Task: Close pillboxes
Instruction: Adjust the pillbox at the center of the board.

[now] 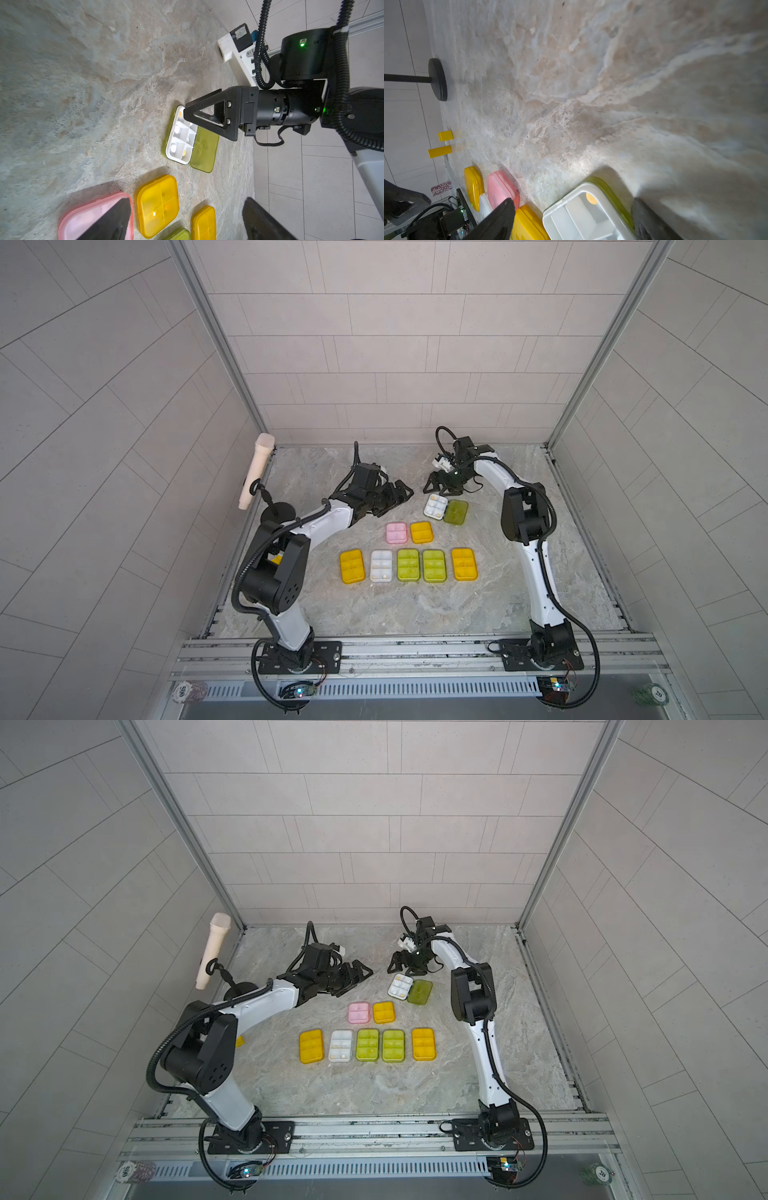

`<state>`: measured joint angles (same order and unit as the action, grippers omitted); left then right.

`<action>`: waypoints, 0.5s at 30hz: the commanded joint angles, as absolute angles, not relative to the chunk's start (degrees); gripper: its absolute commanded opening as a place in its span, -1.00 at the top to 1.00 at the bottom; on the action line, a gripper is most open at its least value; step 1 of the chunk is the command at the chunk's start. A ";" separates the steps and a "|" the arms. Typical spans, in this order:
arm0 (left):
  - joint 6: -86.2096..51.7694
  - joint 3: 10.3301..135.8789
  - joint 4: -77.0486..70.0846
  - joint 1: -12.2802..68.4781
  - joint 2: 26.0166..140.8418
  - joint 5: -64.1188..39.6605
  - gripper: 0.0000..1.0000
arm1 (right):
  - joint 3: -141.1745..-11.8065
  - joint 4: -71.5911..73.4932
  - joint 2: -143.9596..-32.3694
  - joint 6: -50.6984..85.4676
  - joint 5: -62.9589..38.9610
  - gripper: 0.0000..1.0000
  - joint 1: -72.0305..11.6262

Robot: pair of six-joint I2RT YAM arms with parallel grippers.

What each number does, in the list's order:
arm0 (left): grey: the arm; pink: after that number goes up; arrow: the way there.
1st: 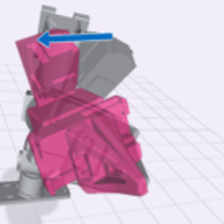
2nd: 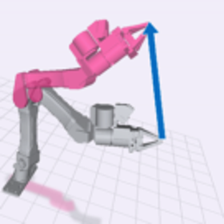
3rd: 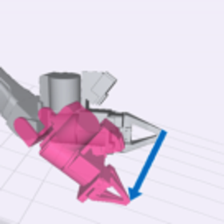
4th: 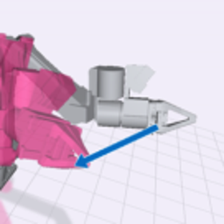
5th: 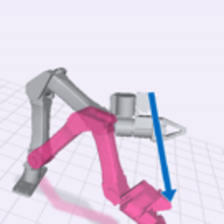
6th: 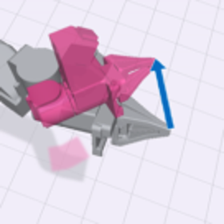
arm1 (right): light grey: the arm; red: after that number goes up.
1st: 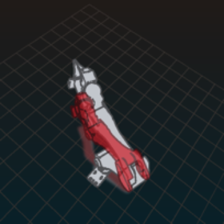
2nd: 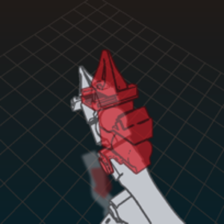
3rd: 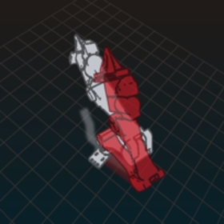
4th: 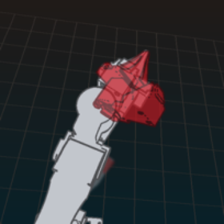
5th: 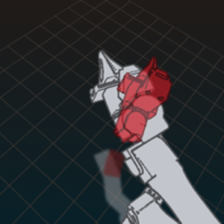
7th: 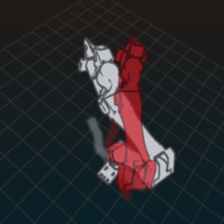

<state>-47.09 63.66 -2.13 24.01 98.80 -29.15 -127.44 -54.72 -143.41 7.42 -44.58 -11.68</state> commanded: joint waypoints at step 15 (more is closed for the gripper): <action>-45.76 67.71 -6.85 24.51 105.82 -34.51 -0.75 | -105.82 -44.24 -118.75 16.40 -20.84 -0.78 -12.17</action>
